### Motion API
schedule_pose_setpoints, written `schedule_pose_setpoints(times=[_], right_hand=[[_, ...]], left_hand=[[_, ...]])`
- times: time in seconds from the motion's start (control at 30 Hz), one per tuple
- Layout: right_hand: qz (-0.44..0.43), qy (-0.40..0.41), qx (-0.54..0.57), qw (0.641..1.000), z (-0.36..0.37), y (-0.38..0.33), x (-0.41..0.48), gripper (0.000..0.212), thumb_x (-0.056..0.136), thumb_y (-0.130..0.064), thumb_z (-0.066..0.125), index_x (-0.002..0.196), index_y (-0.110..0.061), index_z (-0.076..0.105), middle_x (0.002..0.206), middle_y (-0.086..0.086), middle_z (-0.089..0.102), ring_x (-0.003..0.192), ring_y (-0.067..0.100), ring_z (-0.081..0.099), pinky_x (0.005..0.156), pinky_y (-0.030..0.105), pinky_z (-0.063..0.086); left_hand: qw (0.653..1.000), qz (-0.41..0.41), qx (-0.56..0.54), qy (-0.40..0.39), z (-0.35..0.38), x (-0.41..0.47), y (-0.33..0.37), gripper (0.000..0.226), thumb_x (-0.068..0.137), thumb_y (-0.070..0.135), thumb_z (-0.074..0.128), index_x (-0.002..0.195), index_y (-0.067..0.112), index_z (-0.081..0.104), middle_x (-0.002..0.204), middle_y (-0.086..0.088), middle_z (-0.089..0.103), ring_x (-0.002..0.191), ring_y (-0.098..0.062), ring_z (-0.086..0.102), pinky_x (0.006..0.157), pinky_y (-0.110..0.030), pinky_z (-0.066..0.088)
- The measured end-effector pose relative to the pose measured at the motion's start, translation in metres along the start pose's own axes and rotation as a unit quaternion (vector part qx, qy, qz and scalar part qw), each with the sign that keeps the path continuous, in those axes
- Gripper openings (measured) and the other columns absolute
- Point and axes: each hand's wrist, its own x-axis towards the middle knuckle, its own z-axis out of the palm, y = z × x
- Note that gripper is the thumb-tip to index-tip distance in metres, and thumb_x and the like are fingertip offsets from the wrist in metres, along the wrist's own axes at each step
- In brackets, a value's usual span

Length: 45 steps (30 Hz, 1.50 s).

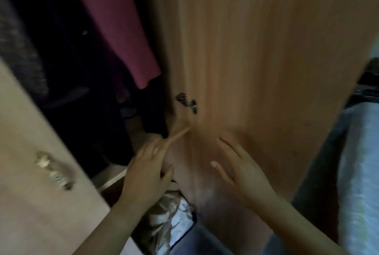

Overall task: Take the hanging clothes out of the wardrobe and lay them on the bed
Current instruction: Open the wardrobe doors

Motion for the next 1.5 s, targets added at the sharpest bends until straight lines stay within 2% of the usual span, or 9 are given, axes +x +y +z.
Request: schedule_pose_setpoints(times=[0.23,0.4,0.5,0.63,0.83,1.03,1.27,1.37,1.5], right_hand=[[-0.18,-0.116,0.192,0.958,0.099,-0.104,0.074,0.063,0.087,-0.058,0.036,0.141,-0.025,0.039,0.141,-0.016,0.034,0.128,-0.002,0.033,0.098,0.0,0.02],[-0.275,-0.143,0.274,0.91,0.142,-0.154,0.125,0.058,0.091,-0.048,0.046,0.141,-0.02,0.04,0.142,-0.004,0.041,0.126,0.004,0.037,0.098,0.0,0.023],[-0.311,-0.164,0.341,0.872,0.154,-0.171,0.152,0.056,0.091,-0.04,0.052,0.142,-0.022,0.037,0.141,-0.004,0.042,0.123,0.005,0.042,0.098,0.015,0.039],[-0.347,-0.17,0.419,0.822,0.162,-0.189,0.182,0.056,0.091,-0.023,0.058,0.142,-0.02,0.037,0.133,0.001,0.051,0.112,0.011,0.054,0.09,0.024,0.05],[-0.387,-0.149,0.474,0.777,0.174,-0.198,0.193,0.052,0.087,-0.013,0.062,0.136,-0.008,0.046,0.125,0.009,0.058,0.101,0.006,0.058,0.083,0.006,0.047],[-0.351,-0.202,0.54,0.738,0.156,-0.194,0.172,0.049,0.083,-0.008,0.068,0.129,-0.01,0.052,0.111,-0.005,0.058,0.099,-0.002,0.057,0.076,0.006,0.047],[-0.426,-0.193,0.543,0.698,0.111,-0.185,0.116,0.046,0.086,-0.022,0.061,0.129,-0.025,0.045,0.113,-0.011,0.057,0.102,0.002,0.059,0.082,0.013,0.051],[-0.426,-0.18,0.572,0.678,0.09,-0.198,0.082,0.052,0.087,-0.019,0.06,0.136,-0.018,0.043,0.125,-0.007,0.055,0.112,0.001,0.056,0.083,0.014,0.051],[-0.459,-0.17,0.576,0.655,0.065,-0.217,0.033,0.054,0.086,-0.018,0.061,0.134,-0.008,0.039,0.127,0.0,0.054,0.115,-0.001,0.053,0.088,0.013,0.048]], left_hand=[[0.98,-0.152,0.099,0.085,-0.064,-0.077,-0.091,0.048,0.084,0.033,0.058,0.131,0.025,0.048,0.133,-0.001,0.049,0.117,-0.021,0.049,0.084,-0.036,0.05],[0.938,-0.274,0.087,0.194,-0.077,-0.09,-0.105,0.049,0.081,0.029,0.064,0.127,0.02,0.05,0.127,0.0,0.048,0.116,-0.015,0.046,0.089,-0.019,0.04],[0.917,-0.323,0.034,0.231,-0.068,-0.079,-0.1,0.045,0.086,0.032,0.061,0.127,0.027,0.045,0.115,0.015,0.051,0.102,0.002,0.052,0.083,-0.005,0.039],[0.856,-0.418,-0.019,0.303,-0.048,-0.062,-0.09,0.055,0.086,0.015,0.063,0.117,0.05,0.036,0.103,0.022,0.054,0.093,0.004,0.057,0.077,-0.015,0.051],[0.808,-0.487,0.002,0.332,-0.034,-0.05,-0.086,0.046,0.085,0.013,0.065,0.119,0.034,0.041,0.099,0.028,0.051,0.096,0.015,0.052,0.074,-0.001,0.042],[0.812,-0.489,0.008,0.318,-0.04,-0.064,-0.056,0.04,0.087,0.003,0.06,0.113,0.031,0.046,0.104,0.009,0.057,0.097,0.006,0.054,0.072,-0.005,0.047],[0.824,-0.485,0.028,0.292,-0.063,-0.125,0.008,0.04,0.087,0.008,0.062,0.111,0.035,0.046,0.101,0.025,0.051,0.099,0.017,0.051,0.073,-0.001,0.044],[0.823,-0.493,0.025,0.28,-0.079,-0.158,0.035,0.036,0.088,0.011,0.06,0.116,0.03,0.047,0.1,0.026,0.048,0.096,0.021,0.048,0.073,0.002,0.041],[0.828,-0.498,0.028,0.258,-0.102,-0.203,0.064,0.036,0.09,0.013,0.058,0.118,0.033,0.046,0.104,0.018,0.053,0.096,0.002,0.058,0.078,-0.009,0.049]])
